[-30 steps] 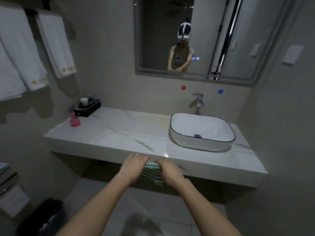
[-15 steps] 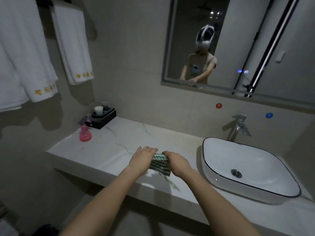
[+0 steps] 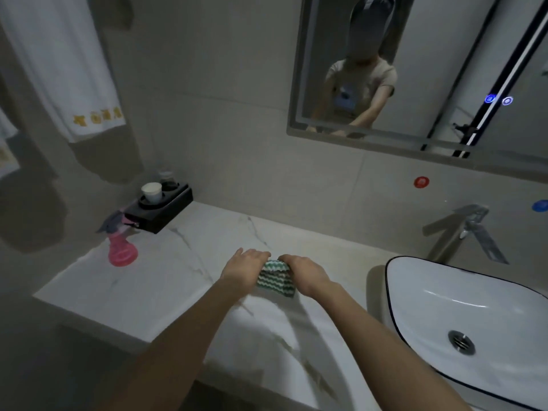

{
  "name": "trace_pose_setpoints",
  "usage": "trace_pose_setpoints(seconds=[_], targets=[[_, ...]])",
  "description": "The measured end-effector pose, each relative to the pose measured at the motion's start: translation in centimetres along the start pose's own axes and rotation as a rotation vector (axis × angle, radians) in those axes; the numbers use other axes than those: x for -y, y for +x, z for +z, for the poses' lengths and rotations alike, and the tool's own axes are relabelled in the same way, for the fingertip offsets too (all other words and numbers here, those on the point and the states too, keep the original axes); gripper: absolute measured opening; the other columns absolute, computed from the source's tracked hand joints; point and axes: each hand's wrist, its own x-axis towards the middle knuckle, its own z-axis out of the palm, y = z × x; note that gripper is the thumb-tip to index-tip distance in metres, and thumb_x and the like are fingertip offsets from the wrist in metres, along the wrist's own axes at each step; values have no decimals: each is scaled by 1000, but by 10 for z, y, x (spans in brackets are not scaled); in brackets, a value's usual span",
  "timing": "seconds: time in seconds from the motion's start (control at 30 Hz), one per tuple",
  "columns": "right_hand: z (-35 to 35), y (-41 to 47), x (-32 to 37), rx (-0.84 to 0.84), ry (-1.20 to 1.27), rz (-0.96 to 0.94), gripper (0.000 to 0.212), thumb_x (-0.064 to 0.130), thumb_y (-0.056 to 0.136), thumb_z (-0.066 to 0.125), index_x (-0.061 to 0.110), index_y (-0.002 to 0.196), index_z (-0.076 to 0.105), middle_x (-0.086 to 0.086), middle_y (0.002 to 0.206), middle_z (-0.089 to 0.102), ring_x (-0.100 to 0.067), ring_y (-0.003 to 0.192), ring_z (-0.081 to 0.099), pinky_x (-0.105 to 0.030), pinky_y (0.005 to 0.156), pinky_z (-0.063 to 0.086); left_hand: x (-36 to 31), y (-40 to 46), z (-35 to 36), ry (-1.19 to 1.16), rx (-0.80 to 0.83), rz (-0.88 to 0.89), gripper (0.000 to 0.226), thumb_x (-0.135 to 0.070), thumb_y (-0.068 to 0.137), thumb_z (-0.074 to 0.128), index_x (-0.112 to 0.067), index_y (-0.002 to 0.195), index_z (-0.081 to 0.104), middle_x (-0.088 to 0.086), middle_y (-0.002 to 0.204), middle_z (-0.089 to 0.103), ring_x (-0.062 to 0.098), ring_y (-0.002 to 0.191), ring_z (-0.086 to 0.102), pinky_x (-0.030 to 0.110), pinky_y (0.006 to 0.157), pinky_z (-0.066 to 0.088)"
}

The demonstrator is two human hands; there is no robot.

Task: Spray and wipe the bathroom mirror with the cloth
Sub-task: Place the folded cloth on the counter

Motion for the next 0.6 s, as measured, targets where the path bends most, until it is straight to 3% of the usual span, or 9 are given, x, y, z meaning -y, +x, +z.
trace_pose_setpoints(seconds=[0.1,0.17,0.27,0.33,0.4,0.47,0.53,0.6], targets=[[-6,34,-19,3,-26,8,45,8,94,40,21,137,44,-10,132,56,-29,116,54,-35,89,43,11,42,12,-23,-14,42,44,-11,91,32,-13,135,41,11,133,51,23,128,42,39,115,13],[-10,52,-28,-12,-53,12,48,7,94,43,19,140,40,-9,137,52,-29,121,51,-34,95,40,18,64,20,-26,-96,82,46,-8,84,30,-6,123,54,16,118,62,29,117,54,47,112,22],[-4,73,-35,-93,-85,15,50,7,95,40,18,143,36,-7,143,45,-24,129,42,-31,105,28,31,90,32,103,-199,127,46,-6,68,35,-10,96,71,6,89,73,23,90,70,50,88,50],[9,81,-37,-129,-124,18,48,5,94,38,16,140,37,-7,140,47,-23,128,41,-32,106,25,38,97,38,141,-209,186,50,-7,63,30,-14,86,73,-2,80,73,18,82,71,46,78,55],[30,86,-39,-136,-139,35,44,4,93,37,14,135,42,-7,135,50,-24,126,43,-33,104,26,44,100,51,178,-197,244,54,-6,62,26,-16,84,73,-5,79,72,15,82,71,42,83,53],[53,85,-37,-121,-135,63,41,5,93,36,14,132,44,-6,134,51,-23,125,43,-32,102,26,50,98,66,202,-147,283,52,-8,61,26,-16,80,74,-5,76,72,14,79,71,41,90,42],[77,80,-32,-86,-105,103,40,8,95,37,15,133,43,-5,134,51,-22,125,42,-31,104,24,58,90,83,206,-73,340,47,-11,61,28,-17,75,73,-6,71,71,13,73,70,39,87,32],[96,74,-24,-56,-65,147,39,13,96,38,18,134,43,-3,135,51,-20,126,42,-31,105,23,66,82,96,214,-10,363,41,-15,63,34,-18,75,73,-8,70,70,12,71,70,38,88,32]])
